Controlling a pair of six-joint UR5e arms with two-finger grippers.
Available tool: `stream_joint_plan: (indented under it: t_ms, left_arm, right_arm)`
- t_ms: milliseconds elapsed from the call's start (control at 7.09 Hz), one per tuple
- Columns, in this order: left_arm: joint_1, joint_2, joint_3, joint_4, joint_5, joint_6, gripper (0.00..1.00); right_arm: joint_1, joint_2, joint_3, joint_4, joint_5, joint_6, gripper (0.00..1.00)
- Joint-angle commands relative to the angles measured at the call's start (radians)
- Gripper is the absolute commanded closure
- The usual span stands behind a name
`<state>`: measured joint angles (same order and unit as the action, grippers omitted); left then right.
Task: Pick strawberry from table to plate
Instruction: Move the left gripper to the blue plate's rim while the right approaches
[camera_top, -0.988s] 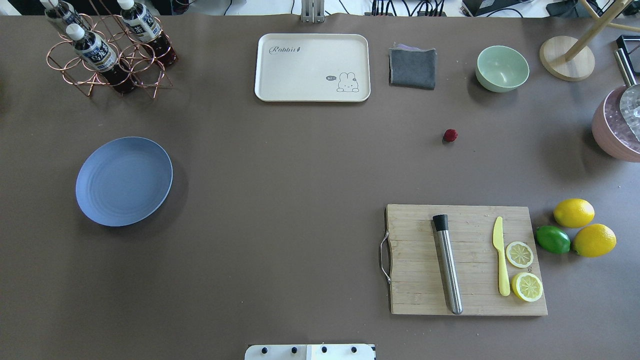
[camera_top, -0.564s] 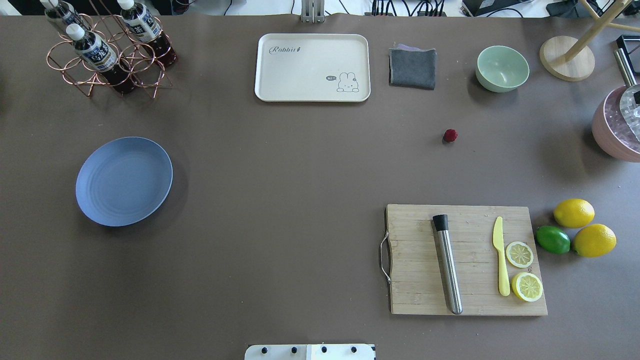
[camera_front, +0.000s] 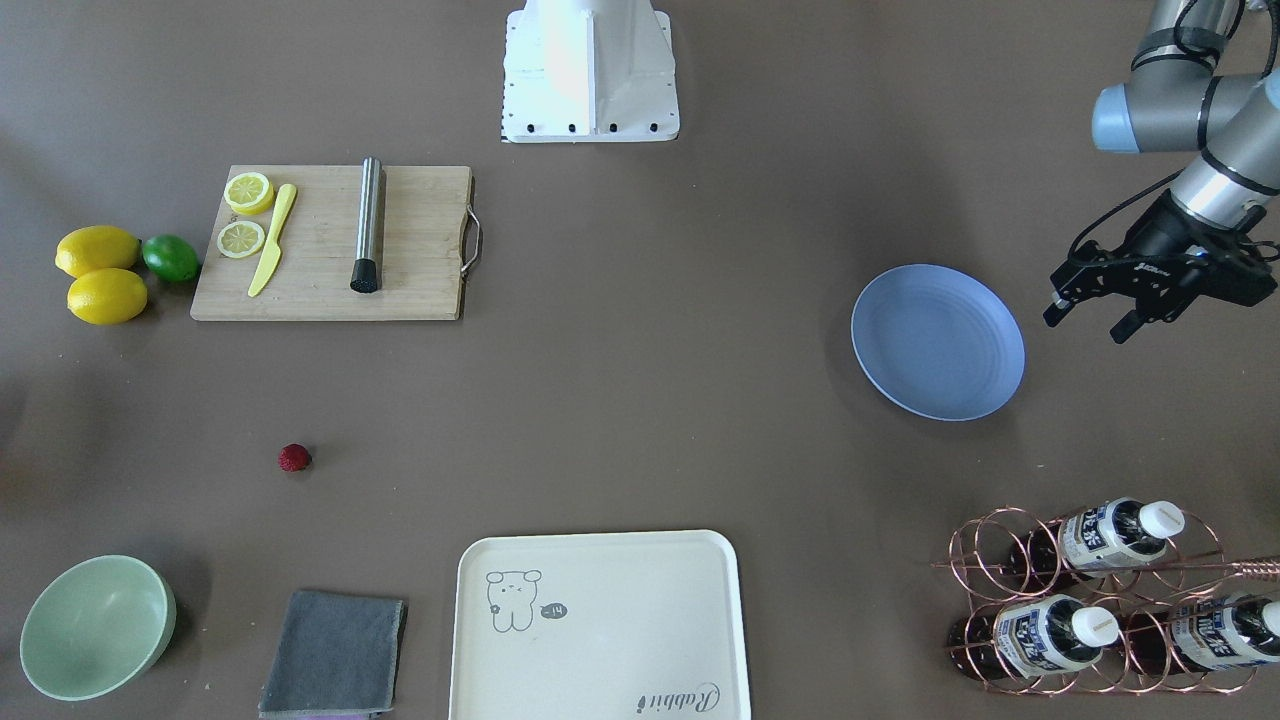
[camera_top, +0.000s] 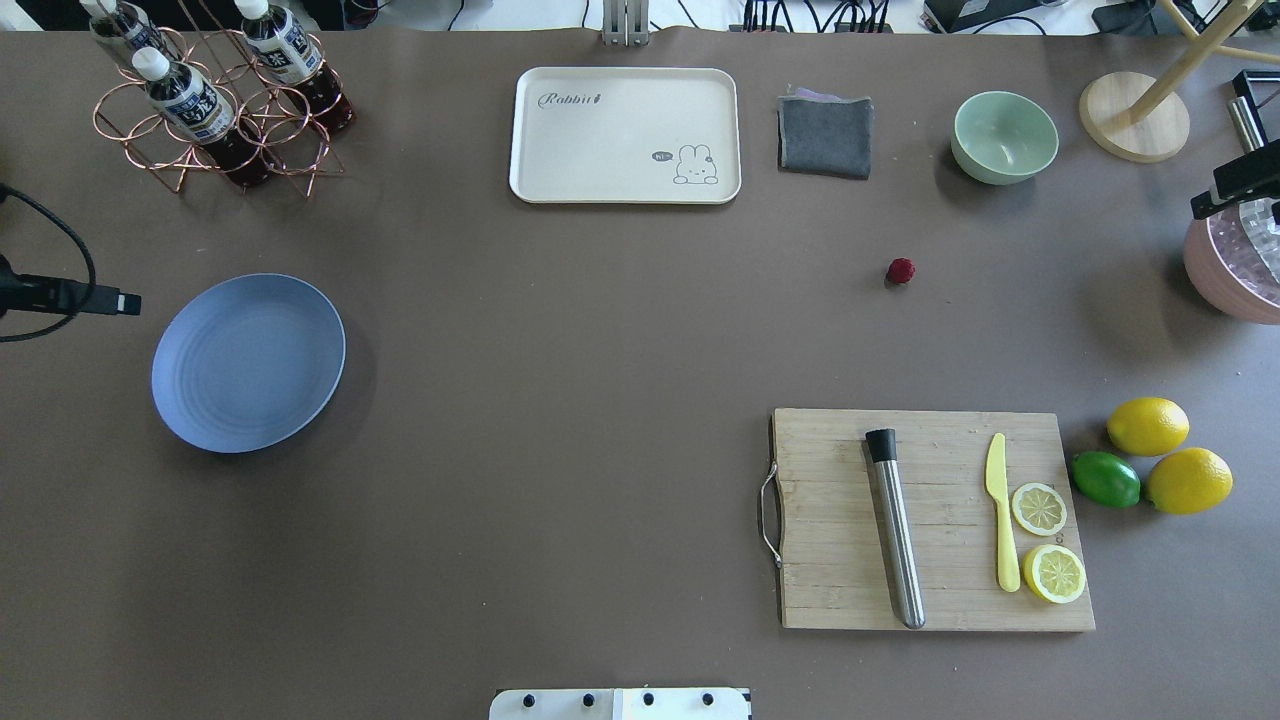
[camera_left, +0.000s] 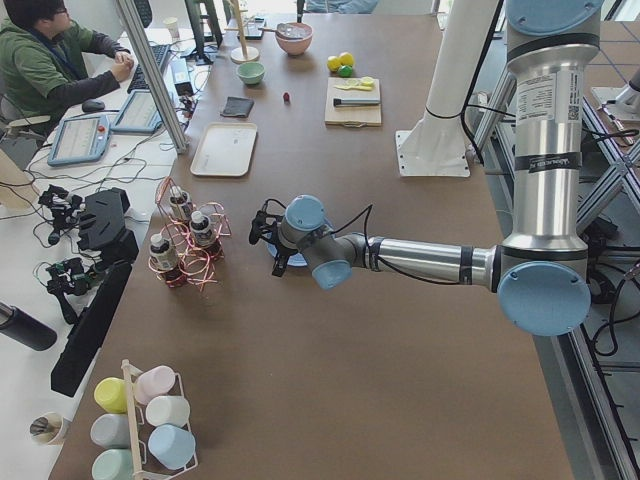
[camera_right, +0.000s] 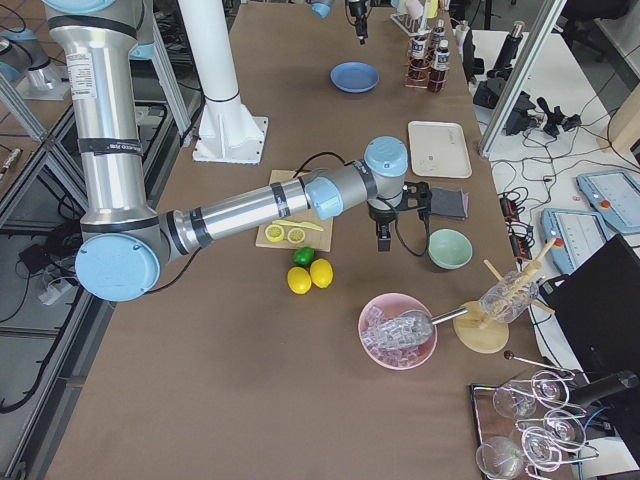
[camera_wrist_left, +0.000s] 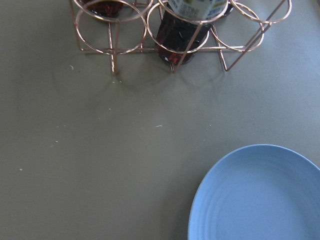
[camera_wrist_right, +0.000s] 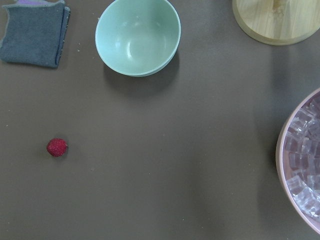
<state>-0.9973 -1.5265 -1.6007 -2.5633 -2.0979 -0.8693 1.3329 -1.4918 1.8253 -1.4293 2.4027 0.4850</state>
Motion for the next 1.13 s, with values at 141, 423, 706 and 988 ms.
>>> stream_joint_plan:
  t_ms: [141, 423, 706, 988]
  left_arm:
    - [0.082, -0.053, 0.161, -0.144, 0.082, -0.036, 0.02]
    - [0.085, -0.057, 0.163, -0.144, 0.078, -0.039, 0.22]
    - [0.091, -0.058, 0.163, -0.146, 0.075, -0.037, 0.48]
    - [0.121, -0.057, 0.163, -0.164, 0.081, -0.040, 0.50]
  right_arm:
    - [-0.020, 0.024, -0.033, 0.003, -0.005, 0.004, 0.00]
    - [-0.021, 0.028, -0.037, 0.003, -0.005, 0.004, 0.00]
    - [-0.021, 0.027, -0.035, 0.004, -0.004, 0.030, 0.00]
    - [-0.023, 0.028, -0.031, 0.004, -0.004, 0.056, 0.00]
